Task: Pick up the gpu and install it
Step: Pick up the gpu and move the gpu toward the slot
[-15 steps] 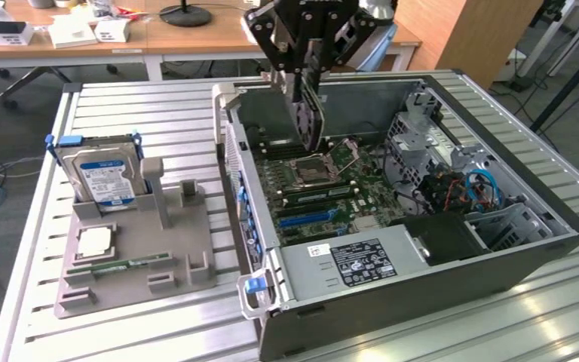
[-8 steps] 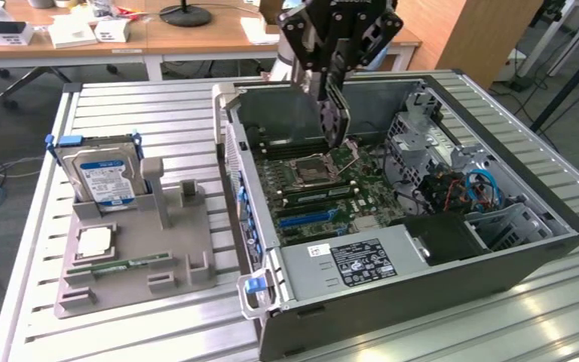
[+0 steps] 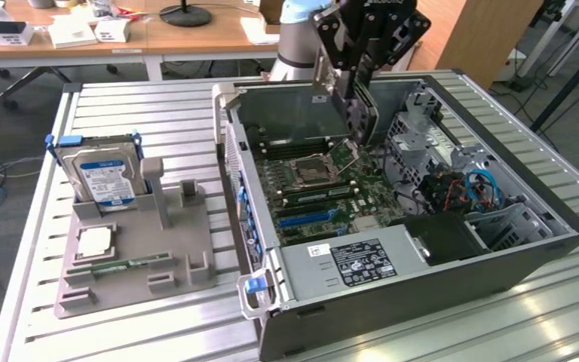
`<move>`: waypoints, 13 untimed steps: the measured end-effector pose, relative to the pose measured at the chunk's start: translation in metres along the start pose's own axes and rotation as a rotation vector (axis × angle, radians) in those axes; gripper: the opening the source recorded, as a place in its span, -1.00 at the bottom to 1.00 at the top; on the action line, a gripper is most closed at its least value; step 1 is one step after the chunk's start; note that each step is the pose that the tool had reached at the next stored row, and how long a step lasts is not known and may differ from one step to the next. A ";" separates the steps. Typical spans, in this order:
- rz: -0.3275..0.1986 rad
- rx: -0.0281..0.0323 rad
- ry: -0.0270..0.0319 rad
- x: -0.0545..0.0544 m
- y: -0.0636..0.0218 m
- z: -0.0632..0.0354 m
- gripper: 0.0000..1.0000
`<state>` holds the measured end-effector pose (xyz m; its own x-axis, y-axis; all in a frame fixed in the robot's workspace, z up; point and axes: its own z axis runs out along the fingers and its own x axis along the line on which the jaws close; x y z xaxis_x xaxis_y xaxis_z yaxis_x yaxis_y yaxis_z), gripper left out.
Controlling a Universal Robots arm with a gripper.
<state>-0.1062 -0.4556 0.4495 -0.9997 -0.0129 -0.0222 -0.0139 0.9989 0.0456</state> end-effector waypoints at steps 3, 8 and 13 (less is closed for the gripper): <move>0.000 -0.0001 0.0000 -0.013 -0.0002 0.0003 -0.48; 0.000 -0.0001 0.0001 -0.029 -0.0004 0.0006 -0.48; 0.000 0.0000 0.0001 -0.035 -0.0005 0.0007 -0.48</move>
<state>-0.0715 -0.4556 0.4495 -0.9997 -0.0128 -0.0222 -0.0138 0.9989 0.0456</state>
